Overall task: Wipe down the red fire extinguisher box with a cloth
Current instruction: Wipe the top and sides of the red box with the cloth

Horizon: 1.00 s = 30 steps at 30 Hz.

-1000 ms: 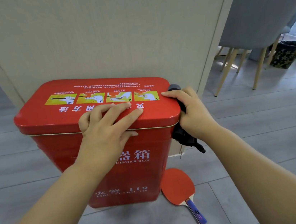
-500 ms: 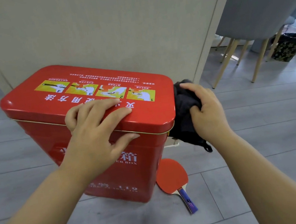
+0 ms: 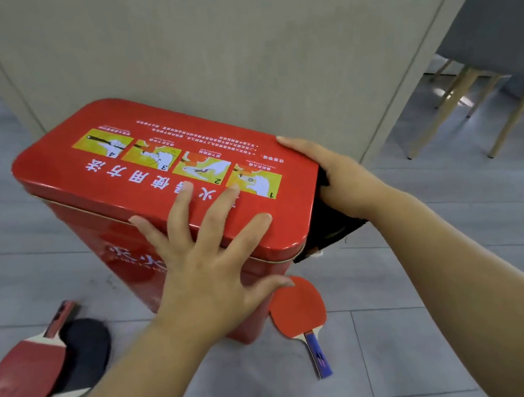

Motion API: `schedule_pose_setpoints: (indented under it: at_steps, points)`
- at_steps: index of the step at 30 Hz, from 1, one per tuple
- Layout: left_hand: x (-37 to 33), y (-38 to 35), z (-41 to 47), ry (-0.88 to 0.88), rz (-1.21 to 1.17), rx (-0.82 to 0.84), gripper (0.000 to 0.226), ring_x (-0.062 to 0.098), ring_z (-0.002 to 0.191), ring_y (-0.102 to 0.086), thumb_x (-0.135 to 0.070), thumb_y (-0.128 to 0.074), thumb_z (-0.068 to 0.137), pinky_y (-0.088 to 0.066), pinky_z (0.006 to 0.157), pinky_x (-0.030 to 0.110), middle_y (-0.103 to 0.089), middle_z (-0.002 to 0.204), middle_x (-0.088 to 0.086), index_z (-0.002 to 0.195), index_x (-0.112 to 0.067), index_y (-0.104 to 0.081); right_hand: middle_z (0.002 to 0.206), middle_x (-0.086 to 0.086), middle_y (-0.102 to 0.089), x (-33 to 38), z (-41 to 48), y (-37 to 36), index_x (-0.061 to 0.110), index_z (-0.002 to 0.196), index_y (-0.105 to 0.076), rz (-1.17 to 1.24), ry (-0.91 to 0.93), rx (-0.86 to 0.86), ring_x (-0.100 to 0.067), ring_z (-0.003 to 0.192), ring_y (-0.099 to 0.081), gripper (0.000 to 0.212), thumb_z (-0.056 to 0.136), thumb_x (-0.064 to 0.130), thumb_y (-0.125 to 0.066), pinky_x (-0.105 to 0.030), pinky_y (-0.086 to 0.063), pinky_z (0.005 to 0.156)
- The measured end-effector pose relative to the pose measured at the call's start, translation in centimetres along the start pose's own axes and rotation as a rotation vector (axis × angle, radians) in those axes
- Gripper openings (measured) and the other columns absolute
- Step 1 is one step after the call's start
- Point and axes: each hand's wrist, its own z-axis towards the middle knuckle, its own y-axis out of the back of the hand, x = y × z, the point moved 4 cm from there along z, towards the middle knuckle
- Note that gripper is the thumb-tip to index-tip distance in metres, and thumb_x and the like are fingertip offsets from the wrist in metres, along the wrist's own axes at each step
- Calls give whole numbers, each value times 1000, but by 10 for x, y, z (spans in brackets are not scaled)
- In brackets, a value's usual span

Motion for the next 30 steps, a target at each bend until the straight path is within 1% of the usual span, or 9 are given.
schedule_pose_setpoints:
  at_steps: [2, 5, 7, 11, 15, 17, 19, 23, 30]
  points:
    - [-4, -1, 2, 66, -4, 25, 70, 46, 134, -16, -82, -50, 63, -4, 95, 81, -32, 140, 4, 115, -36, -44, 141, 13, -45, -3, -2, 0, 54, 139, -29, -10, 3, 20, -8, 123, -49, 88, 82, -10, -50, -28, -39, 106]
    - [-6, -1, 2, 109, 9, 41, 70, 46, 134, -15, -80, -54, 61, -9, 93, 82, -31, 137, 6, 113, -34, -42, 136, 10, -50, -3, -6, -1, 49, 141, -29, -18, 7, 8, -9, 119, -51, 88, 80, -9, -52, -21, -38, 101]
    - [-5, -1, 2, 123, 15, 52, 69, 43, 133, -17, -76, -57, 59, -7, 94, 82, -30, 135, 4, 112, -34, -42, 136, 9, -50, 0, -8, -1, 48, 142, -30, -24, 24, -9, -10, 120, -50, 88, 79, -9, -54, -19, -37, 100]
    - [-7, 1, 2, 144, -6, 77, 70, 37, 131, -21, -75, -60, 57, -5, 96, 81, -29, 133, 1, 111, -36, -41, 133, 17, -48, 4, -12, 0, 51, 138, -32, 27, 30, -33, -9, 121, -50, 88, 78, -9, -54, -27, -40, 105]
    - [-7, 3, -4, 111, -38, 0, 70, 33, 128, -23, -76, -59, 57, -2, 93, 80, -29, 131, 1, 111, -36, -40, 133, 17, -47, 9, -17, -6, 41, 139, -40, 77, 87, -104, -6, 123, -49, 85, 76, -14, -56, -28, -39, 108]
    - [-5, 7, -11, 80, -64, -45, 70, 31, 126, -22, -74, -61, 56, 0, 92, 80, -28, 130, 0, 111, -37, -40, 131, 15, -49, 15, -24, -8, 37, 138, -42, 96, 111, -132, -6, 120, -50, 82, 76, -15, -57, -23, -39, 106]
    - [-1, 15, -17, 65, -91, -62, 71, 28, 125, -21, -74, -64, 54, 1, 92, 80, -27, 129, -1, 111, -38, -40, 129, 13, -48, 26, -33, -10, 31, 139, -43, 97, 121, -133, -2, 117, -49, 80, 76, -16, -60, -11, -36, 102]
    - [7, 32, -27, 10, -170, -1, 70, 27, 125, -21, -76, -58, 56, 0, 95, 81, -28, 128, -3, 111, -38, -39, 136, 8, -45, 41, -61, -13, 24, 143, -39, 53, 79, -103, 0, 119, -44, 82, 74, -13, -65, 4, -29, 93]
    - [30, 52, -48, -85, -308, 53, 69, 31, 131, -23, -77, -56, 59, -5, 98, 78, -32, 129, -2, 113, -36, -41, 138, 9, -44, 67, -97, -32, 27, 144, -36, 50, 0, -158, -5, 122, -44, 83, 74, -8, -65, 4, -29, 89]
